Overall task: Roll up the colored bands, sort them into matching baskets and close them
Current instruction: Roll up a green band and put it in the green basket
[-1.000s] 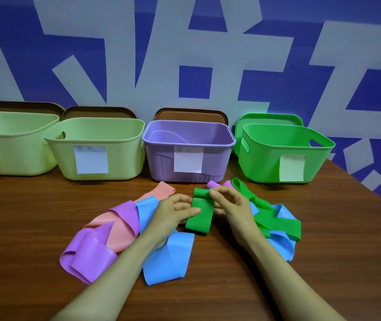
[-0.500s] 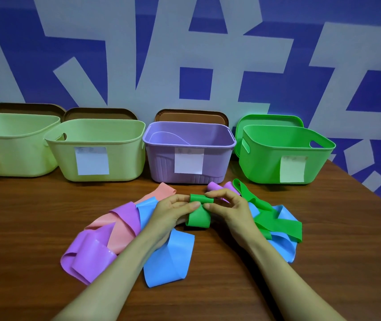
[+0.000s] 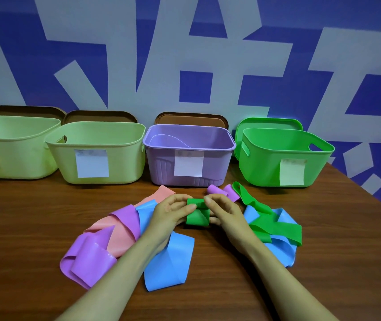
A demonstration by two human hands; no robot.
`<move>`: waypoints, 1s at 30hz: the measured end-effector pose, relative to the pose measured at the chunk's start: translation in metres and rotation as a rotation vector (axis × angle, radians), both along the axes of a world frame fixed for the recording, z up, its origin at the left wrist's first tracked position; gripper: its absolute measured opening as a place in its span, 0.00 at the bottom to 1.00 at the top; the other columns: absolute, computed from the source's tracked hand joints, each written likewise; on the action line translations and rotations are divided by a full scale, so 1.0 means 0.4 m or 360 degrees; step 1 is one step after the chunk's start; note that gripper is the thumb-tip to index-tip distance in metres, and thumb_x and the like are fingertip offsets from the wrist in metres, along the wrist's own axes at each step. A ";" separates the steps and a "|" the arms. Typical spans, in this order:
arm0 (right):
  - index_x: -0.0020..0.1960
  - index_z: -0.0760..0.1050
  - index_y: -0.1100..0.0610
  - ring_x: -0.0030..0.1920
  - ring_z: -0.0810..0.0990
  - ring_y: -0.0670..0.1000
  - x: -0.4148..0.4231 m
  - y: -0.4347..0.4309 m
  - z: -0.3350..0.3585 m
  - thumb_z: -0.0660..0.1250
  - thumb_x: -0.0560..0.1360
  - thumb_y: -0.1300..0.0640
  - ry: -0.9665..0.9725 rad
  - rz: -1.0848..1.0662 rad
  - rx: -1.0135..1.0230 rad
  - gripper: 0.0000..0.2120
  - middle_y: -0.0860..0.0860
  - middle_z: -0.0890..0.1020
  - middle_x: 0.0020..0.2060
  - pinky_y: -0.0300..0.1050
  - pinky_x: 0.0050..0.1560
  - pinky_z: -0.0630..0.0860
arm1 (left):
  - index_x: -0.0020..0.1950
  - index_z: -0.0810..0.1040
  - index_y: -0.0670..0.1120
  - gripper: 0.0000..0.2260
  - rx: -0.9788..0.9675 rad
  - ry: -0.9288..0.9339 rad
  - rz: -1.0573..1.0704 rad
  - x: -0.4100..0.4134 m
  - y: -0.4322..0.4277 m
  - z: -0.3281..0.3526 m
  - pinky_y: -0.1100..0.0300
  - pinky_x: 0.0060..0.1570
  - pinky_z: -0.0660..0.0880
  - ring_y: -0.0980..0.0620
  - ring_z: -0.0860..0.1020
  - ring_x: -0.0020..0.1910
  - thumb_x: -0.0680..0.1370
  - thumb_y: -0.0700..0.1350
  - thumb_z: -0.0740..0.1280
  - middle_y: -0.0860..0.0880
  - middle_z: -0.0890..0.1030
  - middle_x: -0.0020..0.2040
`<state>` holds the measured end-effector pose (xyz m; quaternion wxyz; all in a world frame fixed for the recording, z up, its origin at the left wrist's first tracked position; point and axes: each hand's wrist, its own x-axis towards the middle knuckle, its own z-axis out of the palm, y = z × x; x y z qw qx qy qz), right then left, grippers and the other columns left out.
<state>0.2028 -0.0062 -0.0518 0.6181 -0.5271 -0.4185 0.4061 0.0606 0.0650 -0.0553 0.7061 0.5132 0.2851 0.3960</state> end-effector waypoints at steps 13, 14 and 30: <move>0.51 0.77 0.61 0.43 0.83 0.51 0.009 -0.001 -0.003 0.67 0.75 0.64 0.0187 0.0042 0.0041 0.06 0.58 0.82 0.45 0.43 0.41 0.81 | 0.58 0.76 0.44 0.16 0.0008 0.0013 0.0005 0.000 0.003 -0.003 0.61 0.47 0.79 0.47 0.82 0.52 0.73 0.34 0.70 0.43 0.82 0.53; 0.52 0.76 0.61 0.43 0.83 0.52 0.009 -0.001 -0.003 0.68 0.74 0.65 0.0200 0.0050 0.0047 0.07 0.59 0.81 0.45 0.43 0.42 0.81 | 0.59 0.75 0.44 0.15 -0.0007 0.0007 -0.0015 0.000 0.002 -0.001 0.60 0.47 0.79 0.47 0.82 0.51 0.73 0.35 0.70 0.43 0.82 0.53; 0.58 0.75 0.60 0.46 0.82 0.50 0.017 0.007 -0.013 0.72 0.69 0.60 0.0240 0.0104 0.0019 0.18 0.55 0.80 0.46 0.45 0.49 0.79 | 0.49 0.80 0.41 0.07 0.0105 0.0022 0.0073 0.002 0.006 -0.010 0.64 0.46 0.78 0.51 0.82 0.47 0.73 0.32 0.69 0.45 0.83 0.46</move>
